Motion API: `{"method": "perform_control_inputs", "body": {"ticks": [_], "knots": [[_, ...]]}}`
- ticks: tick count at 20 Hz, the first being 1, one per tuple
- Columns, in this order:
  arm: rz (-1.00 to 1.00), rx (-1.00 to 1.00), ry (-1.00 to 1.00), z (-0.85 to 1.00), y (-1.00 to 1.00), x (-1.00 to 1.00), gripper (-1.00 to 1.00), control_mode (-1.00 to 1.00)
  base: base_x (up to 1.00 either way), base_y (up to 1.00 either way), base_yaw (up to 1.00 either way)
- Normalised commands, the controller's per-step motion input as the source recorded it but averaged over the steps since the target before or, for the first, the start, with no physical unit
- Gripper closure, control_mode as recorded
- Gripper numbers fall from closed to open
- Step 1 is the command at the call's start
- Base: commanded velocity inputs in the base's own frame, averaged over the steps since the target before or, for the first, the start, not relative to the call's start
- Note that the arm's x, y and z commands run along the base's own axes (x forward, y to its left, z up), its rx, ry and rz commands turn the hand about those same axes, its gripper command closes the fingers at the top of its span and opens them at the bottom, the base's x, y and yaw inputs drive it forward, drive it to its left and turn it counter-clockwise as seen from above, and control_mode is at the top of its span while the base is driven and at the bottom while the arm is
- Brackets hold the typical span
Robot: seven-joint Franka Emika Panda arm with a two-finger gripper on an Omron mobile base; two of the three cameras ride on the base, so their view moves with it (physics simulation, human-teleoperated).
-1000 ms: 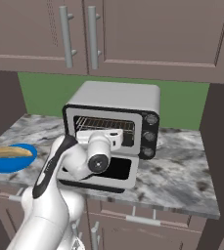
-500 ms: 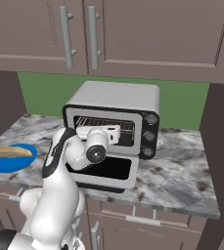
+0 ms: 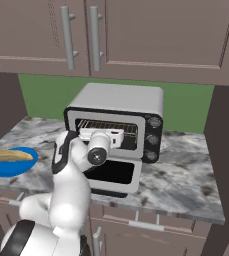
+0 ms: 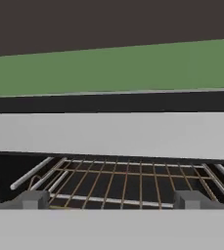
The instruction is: Pull the toaster oven rack outwards. Pick up the baguette from the plate and place it on the toaster oven rack. Close the toaster oven door fully and set the temperature to the lowest setting.
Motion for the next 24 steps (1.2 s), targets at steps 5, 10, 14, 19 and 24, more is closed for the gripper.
{"method": "perform_control_inputs", "body": {"ticks": [5,10,14,19,24], "knots": [[-0.06,0.00,0.02,-0.04,0.00,0.23,-1.00,-1.00,0.00,0.00,0.00],[-0.03,0.00,0.00,-0.12,0.00,0.15,-1.00,-1.00,0.00,0.00,0.00],[-0.04,0.00,0.03,-0.03,0.00,0.33,-1.00,-1.00,0.00,0.00,0.00],[-0.01,0.00,0.02,-0.09,0.00,0.34,-1.00,-1.00,0.00,0.00,0.00],[0.00,0.00,0.00,-0.18,0.00,0.14,-1.00,-1.00,0.00,0.00,0.00]]}}
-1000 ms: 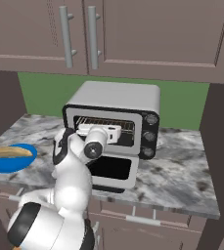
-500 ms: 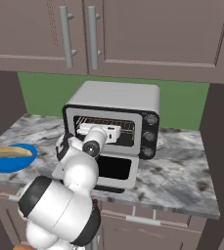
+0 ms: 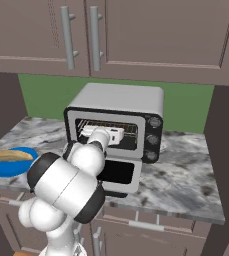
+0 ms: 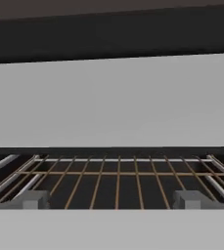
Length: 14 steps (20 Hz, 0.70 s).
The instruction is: Pull the toaster oven rack outwards. Pick up the baguette from the plate and place it on the toaster oven rack. Close the toaster oven door fully and set the temperature to the lowest setting.
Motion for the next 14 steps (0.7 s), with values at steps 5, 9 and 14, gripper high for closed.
{"method": "perform_control_inputs", "body": {"ticks": [5,9,14], "knots": [[0.00,0.00,0.00,-0.14,0.00,0.15,-1.00,-1.00,0.00,0.00,0.00],[0.00,0.00,0.00,-0.07,0.00,0.21,-1.00,-1.00,0.00,0.00,0.00],[0.00,0.00,0.00,-0.04,0.00,0.21,-1.00,-1.00,0.00,0.00,0.00]]}}
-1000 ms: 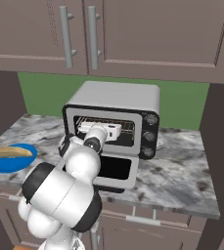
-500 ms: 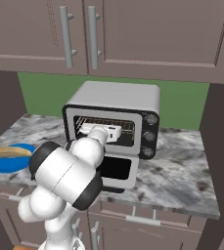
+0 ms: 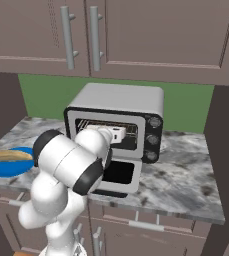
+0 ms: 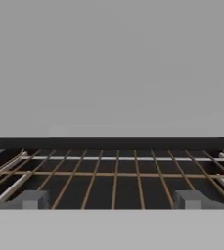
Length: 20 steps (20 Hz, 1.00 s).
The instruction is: Pull the toaster oven rack outwards. Pick up the baguette from the plate and place it on the toaster oven rack. Close the toaster oven door fully and set the temperature to the lowest setting.
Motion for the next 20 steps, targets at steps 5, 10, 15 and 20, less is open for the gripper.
{"method": "perform_control_inputs", "body": {"ticks": [5,10,15,20], "knots": [[0.00,0.00,0.00,-0.11,0.00,0.22,-1.00,-1.00,0.00,0.00,0.00],[0.00,0.00,0.00,-0.22,0.00,0.19,-1.00,-1.00,0.00,0.00,0.00],[0.00,0.00,0.00,-0.32,0.00,0.08,-1.00,-1.00,0.00,0.00,0.00],[0.00,0.00,0.00,-0.33,0.00,0.03,-1.00,-1.00,0.00,0.00,0.00]]}}
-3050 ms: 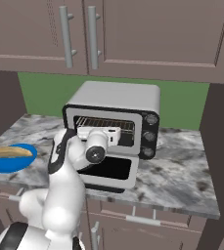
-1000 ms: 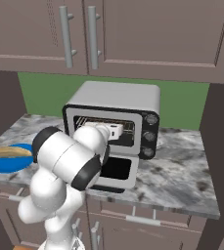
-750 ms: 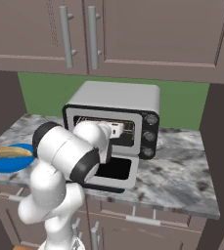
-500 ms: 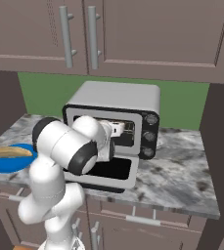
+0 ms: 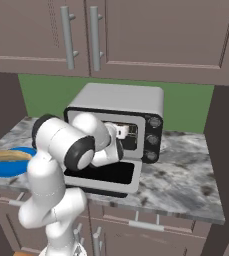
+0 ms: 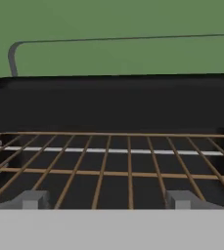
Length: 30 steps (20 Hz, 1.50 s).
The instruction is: Pull the toaster oven rack outwards. Pick up the baguette from the plate and place it on the toaster oven rack. Close the toaster oven door fully and set the temperature to the lowest setting.
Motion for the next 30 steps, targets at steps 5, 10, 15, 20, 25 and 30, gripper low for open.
{"method": "perform_control_inputs", "body": {"ticks": [5,10,15,20,25,30], "knots": [[0.00,0.00,0.00,-0.32,0.00,0.00,-1.00,-1.00,0.00,0.00,0.00],[0.00,0.00,0.04,-0.49,0.00,0.00,-1.00,-1.00,0.00,0.00,0.00],[0.00,-0.04,0.02,-0.64,0.00,-0.11,-1.00,-1.00,0.00,0.00,0.00],[0.00,-0.02,0.00,-0.67,-0.06,-0.48,-1.00,-1.00,0.00,0.00,0.00],[-0.02,0.00,0.02,-0.55,-0.22,-0.76,-1.00,-1.00,0.00,0.00,0.00],[-0.03,-0.07,0.13,-0.27,-0.18,-0.89,-1.00,-1.00,0.00,0.00,0.00]]}}
